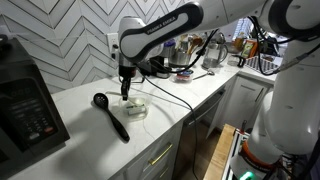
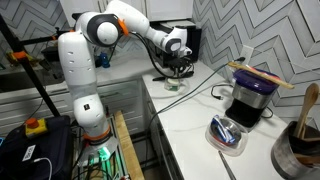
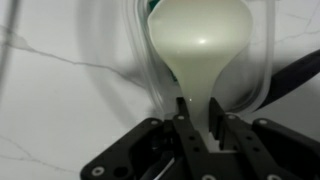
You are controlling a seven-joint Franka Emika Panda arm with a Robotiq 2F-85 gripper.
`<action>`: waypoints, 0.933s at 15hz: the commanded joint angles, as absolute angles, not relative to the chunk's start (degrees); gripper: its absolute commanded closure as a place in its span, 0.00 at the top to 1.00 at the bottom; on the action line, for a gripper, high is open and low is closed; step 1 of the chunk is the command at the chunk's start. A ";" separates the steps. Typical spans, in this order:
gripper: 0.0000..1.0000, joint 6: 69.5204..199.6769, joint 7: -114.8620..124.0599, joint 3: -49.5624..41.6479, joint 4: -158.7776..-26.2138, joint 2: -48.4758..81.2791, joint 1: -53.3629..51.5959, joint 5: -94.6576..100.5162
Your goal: Move the spoon from the container to the utensil holder
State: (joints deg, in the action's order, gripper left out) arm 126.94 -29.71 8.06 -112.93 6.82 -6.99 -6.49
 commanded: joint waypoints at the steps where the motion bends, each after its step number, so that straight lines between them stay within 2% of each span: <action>1: 0.06 127.68 -28.93 8.68 -117.11 -3.15 -6.52 -9.94; 7: 0.06 132.83 -18.91 4.52 -125.29 -18.36 -4.10 0.19; 14: 0.06 131.90 -6.09 0.82 -141.56 -34.77 5.98 14.23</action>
